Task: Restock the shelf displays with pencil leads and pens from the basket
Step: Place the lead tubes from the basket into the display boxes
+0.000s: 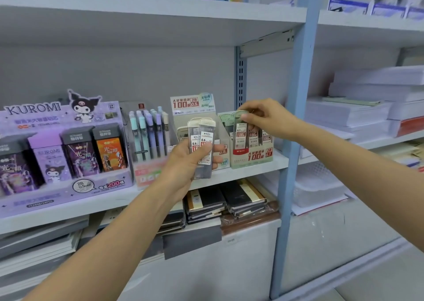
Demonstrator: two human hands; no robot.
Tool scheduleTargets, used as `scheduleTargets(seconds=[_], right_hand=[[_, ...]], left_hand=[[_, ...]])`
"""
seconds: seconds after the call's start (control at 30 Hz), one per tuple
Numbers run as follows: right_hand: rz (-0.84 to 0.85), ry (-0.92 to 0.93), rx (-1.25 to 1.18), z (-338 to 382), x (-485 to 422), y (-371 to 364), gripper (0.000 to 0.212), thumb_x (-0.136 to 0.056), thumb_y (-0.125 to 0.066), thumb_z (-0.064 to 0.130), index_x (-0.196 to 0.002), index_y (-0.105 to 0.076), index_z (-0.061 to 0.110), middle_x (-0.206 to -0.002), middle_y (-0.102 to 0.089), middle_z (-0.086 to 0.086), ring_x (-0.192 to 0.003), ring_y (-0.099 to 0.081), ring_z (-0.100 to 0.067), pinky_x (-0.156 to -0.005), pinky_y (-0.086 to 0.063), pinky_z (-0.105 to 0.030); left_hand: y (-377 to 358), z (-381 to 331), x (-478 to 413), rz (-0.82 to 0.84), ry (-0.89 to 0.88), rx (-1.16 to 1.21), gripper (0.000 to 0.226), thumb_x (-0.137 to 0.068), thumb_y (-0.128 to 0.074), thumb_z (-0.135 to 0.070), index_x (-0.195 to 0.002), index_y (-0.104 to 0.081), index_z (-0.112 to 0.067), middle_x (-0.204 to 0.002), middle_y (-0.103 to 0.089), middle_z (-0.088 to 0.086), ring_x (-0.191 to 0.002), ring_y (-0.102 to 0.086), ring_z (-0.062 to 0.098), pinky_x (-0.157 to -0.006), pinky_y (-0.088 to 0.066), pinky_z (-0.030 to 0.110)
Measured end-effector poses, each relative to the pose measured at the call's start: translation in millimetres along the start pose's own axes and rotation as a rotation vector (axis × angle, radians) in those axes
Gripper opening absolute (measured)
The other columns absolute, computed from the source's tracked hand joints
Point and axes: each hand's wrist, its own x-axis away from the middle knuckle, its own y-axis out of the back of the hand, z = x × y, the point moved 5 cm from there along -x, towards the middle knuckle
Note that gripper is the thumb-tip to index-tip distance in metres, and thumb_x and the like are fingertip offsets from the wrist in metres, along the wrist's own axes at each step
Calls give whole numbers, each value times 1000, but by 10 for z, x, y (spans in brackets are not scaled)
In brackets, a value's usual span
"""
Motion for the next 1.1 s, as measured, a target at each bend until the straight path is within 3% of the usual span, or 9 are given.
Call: scheduleTargets(seconds=[0.1,0.23,0.4,0.53,0.6,0.73,0.87,1.03,1.1], right_hand=[[-75,4,9,23,-13,-25,16,-93,-62,18,-109,-62,20,-100,-64,0,-84,-63,-13,-76,-56,-27],[-188,28,156,27,10,-79,19,-86,-70,18,-105,-70,19,-110,-51,5,-79,-49,-4,-66,-40,-3],[-250,65,33,216,73,-148,29,-94,-60,29,-122,-64,22,-116,-54,5,-87,-55,-8,-74,-43,-10],[12,73,-215,535,92,-397,37,-95,-58,36,-129,-59,24,-110,-65,15,-88,-62,4,-71,-50,-13],[153,85,-284,619,100,-564,29,-93,-63,30,-118,-67,16,-103,-71,3,-89,-67,-6,-75,-54,-19],[182,60,-445,650,119,-636,21,-91,-66,23,-109,-70,12,-98,-72,-4,-89,-68,-18,-75,-54,-27],[112,46,-395,624,107,-497,17,-94,-61,24,-107,-69,16,-85,-72,10,-73,-63,3,-61,-47,-12],[-33,58,-291,644,4,-221,15,-94,-60,27,-107,-67,22,-94,-72,5,-86,-67,-1,-73,-55,-19],[-158,64,-249,652,-99,-70,15,-94,-60,26,-104,-68,17,-91,-69,4,-80,-62,1,-71,-50,-16]], left_hand=[[7,7,12,11,1,7,25,-90,-60,-17,-115,-57,-19,-99,-75,9,-79,-73,17,-65,-58,25],[15,6,32,12,6,0,24,-91,-60,-15,-115,-57,-20,-98,-76,8,-80,-73,18,-66,-59,26],[35,-12,93,26,12,-17,27,-91,-61,-15,-117,-57,-20,-101,-75,9,-81,-73,18,-66,-58,25],[7,-31,163,56,3,-91,25,-93,-61,-16,-117,-59,-16,-102,-75,10,-78,-71,16,-68,-58,26],[0,-35,206,80,-10,-117,26,-94,-60,-15,-120,-58,-13,-101,-75,10,-77,-70,17,-69,-58,26],[69,-49,289,53,-10,-160,32,-95,-59,-18,-125,-53,-12,-101,-75,9,-80,-71,19,-72,-58,28],[194,-140,315,-61,-60,-400,30,-94,-60,-27,-122,-52,-18,-109,-72,1,-94,-70,15,-84,-56,32],[218,-367,378,-229,-333,-652,22,-94,-60,-26,-115,-54,-26,-113,-61,-12,-100,-58,-1,-83,-49,16],[214,-451,430,-271,-488,-942,24,-94,-58,-23,-117,-54,-26,-116,-58,-13,-111,-51,4,-93,-43,24]])
